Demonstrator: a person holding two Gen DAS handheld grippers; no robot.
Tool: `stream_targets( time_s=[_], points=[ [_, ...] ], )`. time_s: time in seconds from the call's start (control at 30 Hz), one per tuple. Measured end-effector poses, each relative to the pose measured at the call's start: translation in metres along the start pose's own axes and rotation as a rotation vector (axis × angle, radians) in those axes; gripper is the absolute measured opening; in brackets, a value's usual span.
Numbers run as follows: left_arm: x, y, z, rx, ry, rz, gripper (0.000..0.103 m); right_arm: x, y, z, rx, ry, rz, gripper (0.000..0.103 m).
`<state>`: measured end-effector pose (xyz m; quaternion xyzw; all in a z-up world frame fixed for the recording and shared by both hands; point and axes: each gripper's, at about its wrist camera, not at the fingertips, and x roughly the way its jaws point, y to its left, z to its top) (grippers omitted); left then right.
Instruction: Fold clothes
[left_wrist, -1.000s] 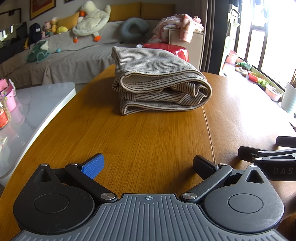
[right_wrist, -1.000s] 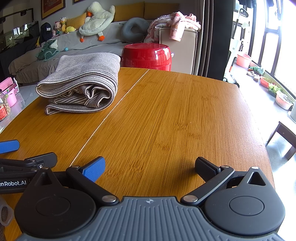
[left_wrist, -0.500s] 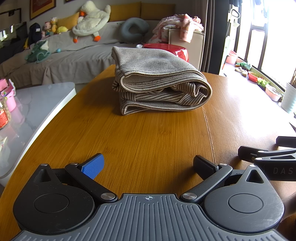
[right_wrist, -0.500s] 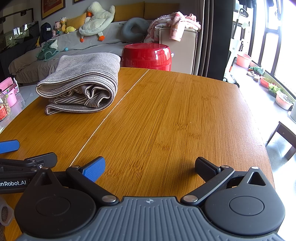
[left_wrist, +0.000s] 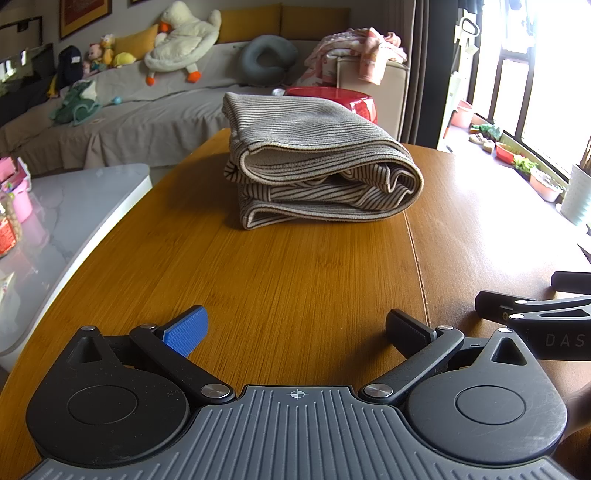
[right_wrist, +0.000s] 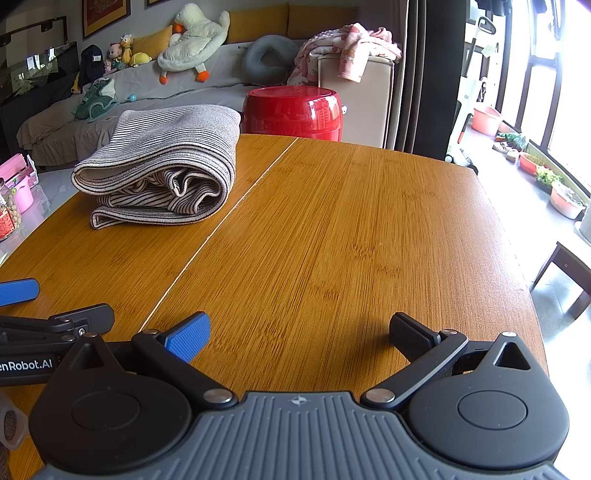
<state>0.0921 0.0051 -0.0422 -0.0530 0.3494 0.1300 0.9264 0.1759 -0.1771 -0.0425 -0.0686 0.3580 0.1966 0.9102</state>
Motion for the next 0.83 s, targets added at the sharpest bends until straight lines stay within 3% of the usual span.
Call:
stream_targets(
  time_s=[0.53, 0.83],
  points=[
    [0.0001, 0.0001, 0.0001, -0.001, -0.001, -0.001, 0.103, 0.0004, 0.0001, 0.0000, 0.000, 0.000, 0.000, 0.103],
    [-0.0024, 0.0071, 0.0006, -0.016, -0.011, -0.051, 0.103, -0.0002, 0.0019, -0.0014, 0.005, -0.003, -0.011, 0.103]
  ],
)
